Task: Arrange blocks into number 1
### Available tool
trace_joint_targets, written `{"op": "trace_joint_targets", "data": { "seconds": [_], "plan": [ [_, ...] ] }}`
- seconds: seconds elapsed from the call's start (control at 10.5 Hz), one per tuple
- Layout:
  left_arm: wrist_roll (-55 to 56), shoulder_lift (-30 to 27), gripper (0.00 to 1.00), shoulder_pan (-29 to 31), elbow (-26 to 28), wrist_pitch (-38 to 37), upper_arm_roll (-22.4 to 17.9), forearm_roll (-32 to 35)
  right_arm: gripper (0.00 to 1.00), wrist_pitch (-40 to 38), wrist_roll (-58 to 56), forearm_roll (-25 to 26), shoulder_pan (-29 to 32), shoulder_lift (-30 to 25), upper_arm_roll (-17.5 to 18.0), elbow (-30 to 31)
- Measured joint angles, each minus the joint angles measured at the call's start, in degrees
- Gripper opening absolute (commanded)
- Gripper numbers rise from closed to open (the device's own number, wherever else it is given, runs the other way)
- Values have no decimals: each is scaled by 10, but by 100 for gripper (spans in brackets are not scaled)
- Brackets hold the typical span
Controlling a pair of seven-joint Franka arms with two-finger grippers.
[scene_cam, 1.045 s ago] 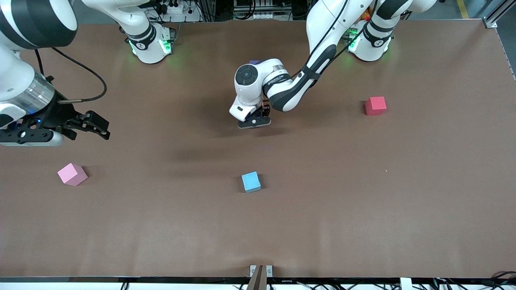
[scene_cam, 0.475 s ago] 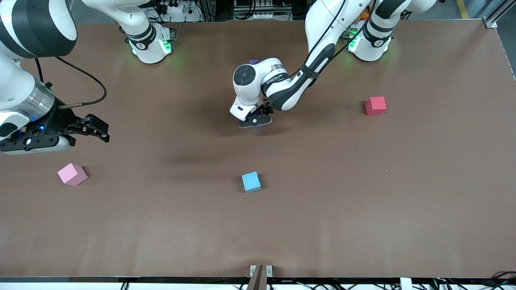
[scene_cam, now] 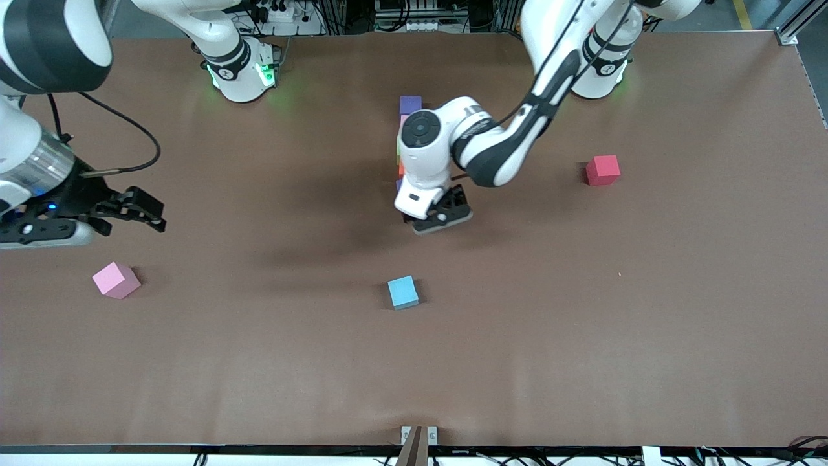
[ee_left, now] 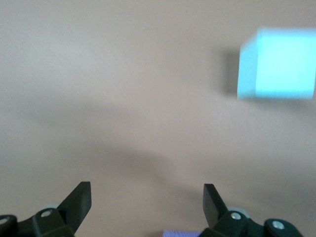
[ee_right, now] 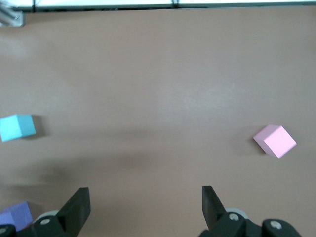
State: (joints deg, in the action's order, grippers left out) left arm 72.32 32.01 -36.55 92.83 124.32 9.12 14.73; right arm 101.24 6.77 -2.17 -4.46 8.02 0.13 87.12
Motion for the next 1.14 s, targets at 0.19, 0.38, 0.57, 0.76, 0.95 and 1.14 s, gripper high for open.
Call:
{"op": "trace_joint_targets", "data": {
  "seconds": [0.19,0.38,0.57,0.76,0.95,1.14],
  "plan": [
    [-2,-41,100,46,-8,-39,-5,0,100,-4,29,0,18,-4,0,-6],
    [-17,-65,100,100,-19,-59,-6,2,100,-17,28,0,42,-12,-1,-8],
    [-85,-83,100,148,-27,-88,-5,2,100,-39,16,0,51,-24,-8,-8],
    [-167,-111,100,186,-28,-143,-3,1,100,-66,-11,1,51,-33,-30,-9],
    [-266,-139,100,218,-28,-193,-2,-11,100,-83,-33,1,52,-33,-48,-10],
    [-360,-170,100,250,-28,-227,-2,-39,100,-101,-45,1,50,-34,-47,-11]
  ]
}}
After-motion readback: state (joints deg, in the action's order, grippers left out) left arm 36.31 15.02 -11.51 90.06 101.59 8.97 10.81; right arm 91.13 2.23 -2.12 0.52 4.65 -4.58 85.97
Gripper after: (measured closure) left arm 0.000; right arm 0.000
